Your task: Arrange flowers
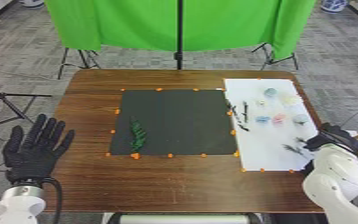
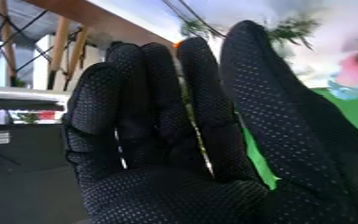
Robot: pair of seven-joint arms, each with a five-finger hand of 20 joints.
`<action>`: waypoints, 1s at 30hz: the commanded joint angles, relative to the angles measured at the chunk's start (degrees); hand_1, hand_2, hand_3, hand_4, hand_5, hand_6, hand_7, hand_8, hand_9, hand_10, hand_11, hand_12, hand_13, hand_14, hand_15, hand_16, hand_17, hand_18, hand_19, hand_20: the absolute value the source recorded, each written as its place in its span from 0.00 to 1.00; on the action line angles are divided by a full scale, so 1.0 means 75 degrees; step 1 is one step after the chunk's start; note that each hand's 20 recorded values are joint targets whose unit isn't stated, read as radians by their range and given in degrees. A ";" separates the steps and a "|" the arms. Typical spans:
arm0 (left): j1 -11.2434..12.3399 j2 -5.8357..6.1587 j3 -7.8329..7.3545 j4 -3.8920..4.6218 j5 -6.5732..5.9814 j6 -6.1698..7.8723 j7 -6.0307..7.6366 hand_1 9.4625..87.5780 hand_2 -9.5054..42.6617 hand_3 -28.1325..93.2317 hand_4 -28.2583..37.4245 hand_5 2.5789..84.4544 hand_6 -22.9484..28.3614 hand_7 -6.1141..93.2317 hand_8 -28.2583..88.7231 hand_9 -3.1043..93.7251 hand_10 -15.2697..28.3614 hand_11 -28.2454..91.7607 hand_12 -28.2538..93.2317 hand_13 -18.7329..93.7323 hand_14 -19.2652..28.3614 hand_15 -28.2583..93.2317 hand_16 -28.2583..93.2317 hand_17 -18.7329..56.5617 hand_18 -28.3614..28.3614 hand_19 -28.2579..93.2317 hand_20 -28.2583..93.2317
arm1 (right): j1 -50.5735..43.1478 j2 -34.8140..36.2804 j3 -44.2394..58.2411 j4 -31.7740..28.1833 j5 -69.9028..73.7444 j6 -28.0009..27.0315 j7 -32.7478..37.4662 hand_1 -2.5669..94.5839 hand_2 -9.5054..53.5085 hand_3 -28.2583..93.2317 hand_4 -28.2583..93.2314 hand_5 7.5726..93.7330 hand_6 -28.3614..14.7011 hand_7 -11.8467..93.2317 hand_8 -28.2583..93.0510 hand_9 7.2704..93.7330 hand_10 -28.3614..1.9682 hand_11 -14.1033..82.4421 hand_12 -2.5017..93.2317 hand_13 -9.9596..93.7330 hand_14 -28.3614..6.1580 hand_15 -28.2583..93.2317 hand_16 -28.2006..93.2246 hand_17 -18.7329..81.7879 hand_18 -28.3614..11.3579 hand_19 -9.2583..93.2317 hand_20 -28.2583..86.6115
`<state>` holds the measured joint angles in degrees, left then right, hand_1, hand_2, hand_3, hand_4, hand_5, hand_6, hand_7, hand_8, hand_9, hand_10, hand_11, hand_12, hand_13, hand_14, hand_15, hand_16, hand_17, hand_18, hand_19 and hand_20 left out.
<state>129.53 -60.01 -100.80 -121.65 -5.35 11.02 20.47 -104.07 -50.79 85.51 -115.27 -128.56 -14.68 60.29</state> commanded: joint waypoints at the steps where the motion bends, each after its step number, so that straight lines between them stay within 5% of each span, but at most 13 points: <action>1: 0.0108 -0.0077 0.0063 -0.0009 -0.0062 0.0072 -0.0075 0.22 0.48 0.82 0.00 0.51 0.58 0.26 0.15 0.43 0.70 0.45 0.35 0.43 0.72 0.57 0.19 0.18 0.76 0.55 0.38 | -0.0172 -0.0076 -0.0057 0.0211 -0.0020 0.0439 0.0023 0.67 0.00 0.72 0.00 0.73 0.54 0.35 0.38 0.65 0.32 0.50 0.47 0.57 0.21 0.77 0.47 0.47 0.02 0.90 0.58; 6: 0.0162 -0.0087 0.0062 -0.0017 -0.0084 0.0080 -0.0084 0.22 0.48 0.83 0.00 0.51 0.58 0.26 0.15 0.44 0.70 0.46 0.35 0.43 0.72 0.57 0.19 0.18 0.76 0.55 0.38 | -0.0217 -0.0057 -0.0116 0.0180 -0.0100 0.0824 -0.0066 0.68 0.00 0.75 0.00 0.79 0.61 0.41 0.41 0.74 0.40 0.44 0.58 0.62 0.30 0.75 0.58 0.49 0.04 0.91 0.58; 21: 0.0139 -0.0044 0.0122 -0.0008 -0.0097 0.0098 -0.0113 0.21 0.49 0.83 0.00 0.51 0.58 0.26 0.15 0.44 0.70 0.46 0.35 0.43 0.72 0.58 0.19 0.18 0.76 0.55 0.38 | 0.0120 0.0203 -0.0016 -0.1105 0.0509 0.1724 -0.0141 0.67 0.00 0.78 0.02 0.78 0.60 0.45 0.42 0.75 0.45 0.48 0.61 0.65 0.34 0.76 0.61 0.53 0.04 0.95 0.59; 30: 0.0050 0.0017 0.0190 0.0060 -0.0049 0.0072 -0.0260 0.22 0.48 0.83 0.00 0.51 0.58 0.26 0.15 0.44 0.70 0.46 0.35 0.43 0.72 0.58 0.19 0.18 0.76 0.55 0.37 | 0.0950 -0.0135 -0.1114 -0.1412 0.0630 0.2063 -0.0646 0.65 0.00 0.78 0.04 0.76 0.60 0.47 0.41 0.80 0.52 0.51 0.63 0.71 0.37 0.78 0.63 0.57 0.04 0.99 0.60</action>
<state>129.49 -60.16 -100.04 -121.73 -5.83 11.18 19.73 -102.61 -49.83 83.29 -125.49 -123.94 -0.87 58.54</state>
